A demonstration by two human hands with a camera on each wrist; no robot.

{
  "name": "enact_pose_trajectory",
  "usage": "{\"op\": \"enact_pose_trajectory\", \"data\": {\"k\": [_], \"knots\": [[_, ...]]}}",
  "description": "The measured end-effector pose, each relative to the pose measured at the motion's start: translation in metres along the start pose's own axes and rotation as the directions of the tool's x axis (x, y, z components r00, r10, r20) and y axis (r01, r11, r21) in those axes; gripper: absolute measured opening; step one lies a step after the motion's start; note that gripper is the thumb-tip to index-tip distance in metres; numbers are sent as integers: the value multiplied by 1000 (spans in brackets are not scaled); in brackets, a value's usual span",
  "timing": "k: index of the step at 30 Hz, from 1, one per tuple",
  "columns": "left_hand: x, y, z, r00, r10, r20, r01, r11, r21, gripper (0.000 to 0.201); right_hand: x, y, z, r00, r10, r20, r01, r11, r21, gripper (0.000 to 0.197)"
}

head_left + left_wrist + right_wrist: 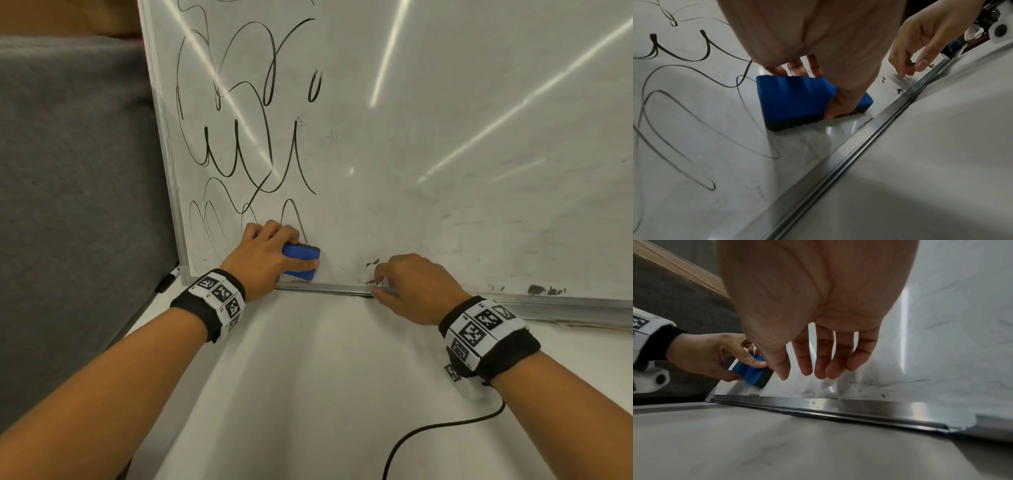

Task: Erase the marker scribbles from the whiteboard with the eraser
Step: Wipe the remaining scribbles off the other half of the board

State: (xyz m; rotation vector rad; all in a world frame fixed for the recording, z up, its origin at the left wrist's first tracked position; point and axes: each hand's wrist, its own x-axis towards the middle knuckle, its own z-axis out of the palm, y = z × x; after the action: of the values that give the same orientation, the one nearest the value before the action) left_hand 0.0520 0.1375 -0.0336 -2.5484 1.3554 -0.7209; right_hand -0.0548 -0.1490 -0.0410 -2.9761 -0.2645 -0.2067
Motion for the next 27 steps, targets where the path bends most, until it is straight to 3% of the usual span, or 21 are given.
{"op": "enact_pose_trajectory", "data": {"k": [9, 15, 23, 27], "knots": [[2, 5, -2, 999, -34, -10, 34, 999, 14, 82, 1, -2, -1, 1000, 17, 13, -17, 1000, 4, 26], [-14, -30, -15, 981, -195, -25, 195, 981, 23, 83, 2, -2, 0, 1000, 10, 21, -10, 1000, -6, 25], [-5, -11, -11, 986, -163, -33, 163, 987, 2, 82, 1, -4, -2, 1000, 11, 19, -11, 1000, 3, 24], [-8, -15, -12, 954, -296, -51, 292, 953, -80, 80, 1, -5, -2, 1000, 3, 22, -4, 1000, 8, 24]]}}
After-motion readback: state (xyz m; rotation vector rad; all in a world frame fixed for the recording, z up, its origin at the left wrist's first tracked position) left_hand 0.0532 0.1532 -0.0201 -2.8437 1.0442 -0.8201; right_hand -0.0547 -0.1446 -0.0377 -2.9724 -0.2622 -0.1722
